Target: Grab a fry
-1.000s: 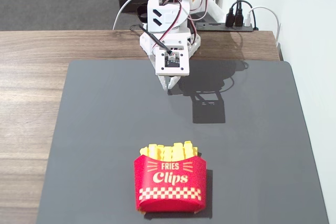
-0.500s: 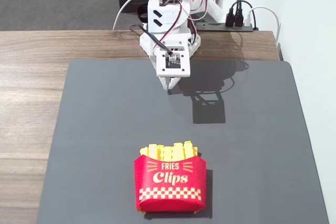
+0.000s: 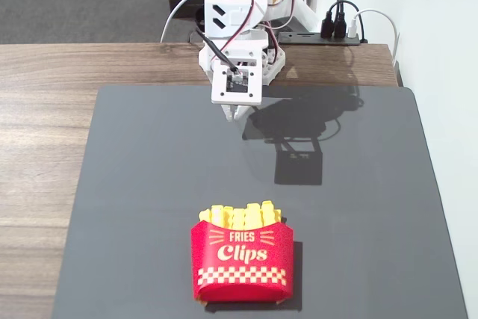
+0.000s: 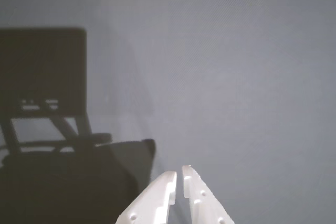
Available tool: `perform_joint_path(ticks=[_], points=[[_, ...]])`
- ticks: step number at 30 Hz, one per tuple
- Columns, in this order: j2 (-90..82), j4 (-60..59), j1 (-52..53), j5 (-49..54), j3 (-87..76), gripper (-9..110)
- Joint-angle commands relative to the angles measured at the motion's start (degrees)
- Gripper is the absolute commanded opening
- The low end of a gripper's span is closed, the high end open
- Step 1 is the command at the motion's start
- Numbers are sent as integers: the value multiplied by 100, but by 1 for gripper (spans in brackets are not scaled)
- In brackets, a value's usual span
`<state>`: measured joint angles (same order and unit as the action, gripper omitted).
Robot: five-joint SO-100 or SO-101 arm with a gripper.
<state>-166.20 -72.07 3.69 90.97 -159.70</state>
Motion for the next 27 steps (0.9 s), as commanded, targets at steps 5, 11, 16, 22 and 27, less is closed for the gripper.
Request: perform_joint_path(ticks=[5, 11, 16, 22, 27], points=[[1081, 483, 580, 396, 1081, 1], [2057, 650, 914, 677, 1978, 11], [2874, 817, 1020, 888, 2663, 23], [3990, 1213, 940, 976, 3480, 23], [4860, 1336, 782, 923, 4245, 22]])
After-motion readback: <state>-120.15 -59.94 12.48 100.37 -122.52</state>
